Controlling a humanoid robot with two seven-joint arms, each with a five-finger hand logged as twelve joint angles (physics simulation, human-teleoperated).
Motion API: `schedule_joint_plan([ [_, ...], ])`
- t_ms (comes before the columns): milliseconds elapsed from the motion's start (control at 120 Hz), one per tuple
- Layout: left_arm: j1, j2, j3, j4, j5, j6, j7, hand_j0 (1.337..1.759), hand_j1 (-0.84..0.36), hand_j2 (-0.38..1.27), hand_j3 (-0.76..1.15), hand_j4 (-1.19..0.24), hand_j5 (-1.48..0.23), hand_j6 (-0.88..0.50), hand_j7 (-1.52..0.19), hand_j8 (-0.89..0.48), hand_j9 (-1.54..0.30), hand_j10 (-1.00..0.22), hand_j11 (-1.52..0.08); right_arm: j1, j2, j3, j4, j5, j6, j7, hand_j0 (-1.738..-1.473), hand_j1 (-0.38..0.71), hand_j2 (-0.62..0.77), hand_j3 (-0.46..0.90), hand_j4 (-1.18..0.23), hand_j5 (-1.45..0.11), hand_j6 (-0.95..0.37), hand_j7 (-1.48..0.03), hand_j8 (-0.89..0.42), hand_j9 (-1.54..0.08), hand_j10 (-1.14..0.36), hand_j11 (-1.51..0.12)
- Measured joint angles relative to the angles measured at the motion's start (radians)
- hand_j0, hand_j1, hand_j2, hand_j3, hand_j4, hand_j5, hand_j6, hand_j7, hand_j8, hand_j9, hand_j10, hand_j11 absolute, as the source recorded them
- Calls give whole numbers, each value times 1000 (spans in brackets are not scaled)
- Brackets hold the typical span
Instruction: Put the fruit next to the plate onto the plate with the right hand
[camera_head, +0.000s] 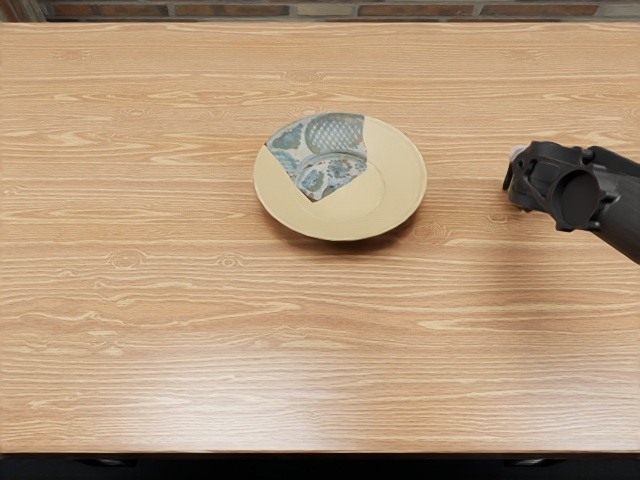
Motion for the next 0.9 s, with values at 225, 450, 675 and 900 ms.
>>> schedule_joint_plan([
  [225,0,0,0,0,0,0,0,1658,331,3,0,-15,-19,-15,-19,-15,-19,-15,-19,1,0,2,0,-1,11,-1,-1654,372,115,1,-687,-993,-286,-925,-288,-951,-795,-945],
  [450,0,0,0,0,0,0,0,1658,331,3,0,-15,-19,-15,-19,-15,-19,-15,-19,6,0,1,1,19,13,-1,-1650,390,173,-1,-782,-1088,-248,-1042,-235,-1088,-754,-1090],
  [675,0,0,-1,0,0,0,0,1658,331,3,0,-15,-19,-15,-19,-15,-19,-15,-19,35,-1,3,4,46,30,-2,-1642,369,142,0,-789,-1196,-254,-1091,-192,-1128,-751,-1132],
  [900,0,0,-1,0,0,0,0,1658,331,3,0,-15,-19,-15,-19,-15,-19,-15,-19,121,-2,1,82,46,108,-2,-1643,381,161,1,-767,-1284,-235,-1107,-167,-1149,-735,-1154],
])
